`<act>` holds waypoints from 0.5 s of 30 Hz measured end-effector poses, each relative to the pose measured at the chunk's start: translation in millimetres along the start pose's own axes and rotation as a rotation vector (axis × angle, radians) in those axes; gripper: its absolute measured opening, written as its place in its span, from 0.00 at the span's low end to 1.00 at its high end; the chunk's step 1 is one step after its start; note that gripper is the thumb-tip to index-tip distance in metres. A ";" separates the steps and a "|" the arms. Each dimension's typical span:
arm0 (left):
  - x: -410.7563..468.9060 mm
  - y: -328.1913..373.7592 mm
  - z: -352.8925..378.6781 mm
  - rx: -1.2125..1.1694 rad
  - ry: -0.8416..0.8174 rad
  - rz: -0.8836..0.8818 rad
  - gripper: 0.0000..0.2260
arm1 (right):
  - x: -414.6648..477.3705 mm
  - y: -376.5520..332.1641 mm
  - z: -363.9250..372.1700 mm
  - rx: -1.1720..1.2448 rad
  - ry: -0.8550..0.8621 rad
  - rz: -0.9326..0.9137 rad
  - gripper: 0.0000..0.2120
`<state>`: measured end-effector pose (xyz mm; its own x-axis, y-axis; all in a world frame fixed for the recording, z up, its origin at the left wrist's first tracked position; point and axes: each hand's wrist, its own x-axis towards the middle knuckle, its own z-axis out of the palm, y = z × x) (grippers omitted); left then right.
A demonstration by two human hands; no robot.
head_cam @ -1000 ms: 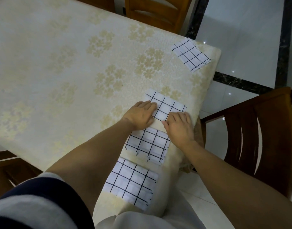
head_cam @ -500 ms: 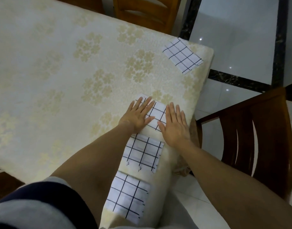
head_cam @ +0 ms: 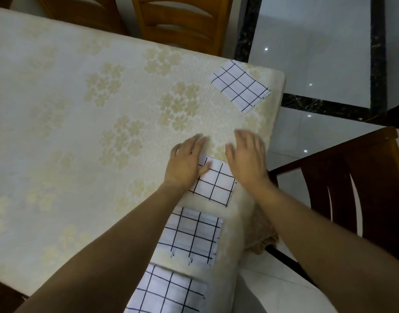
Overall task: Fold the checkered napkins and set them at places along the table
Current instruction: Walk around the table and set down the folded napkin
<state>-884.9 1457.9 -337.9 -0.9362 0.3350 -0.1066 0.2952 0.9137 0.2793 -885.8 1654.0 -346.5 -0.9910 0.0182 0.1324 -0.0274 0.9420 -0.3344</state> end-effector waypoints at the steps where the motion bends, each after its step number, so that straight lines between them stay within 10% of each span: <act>1: 17.6 3.6 -3.9 -0.050 0.001 0.011 0.29 | 25.2 2.9 -0.3 -0.013 -0.027 0.001 0.25; 15: 138.0 48.5 -19.6 0.147 -0.193 -0.152 0.29 | 175.5 -6.6 2.1 -0.299 -0.538 0.183 0.34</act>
<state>-1003.5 1543.9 -320.4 -0.9223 0.2161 -0.3204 0.1916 0.9757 0.1065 -1059.8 1650.2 -323.0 -0.9055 0.0898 -0.4148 0.1087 0.9938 -0.0220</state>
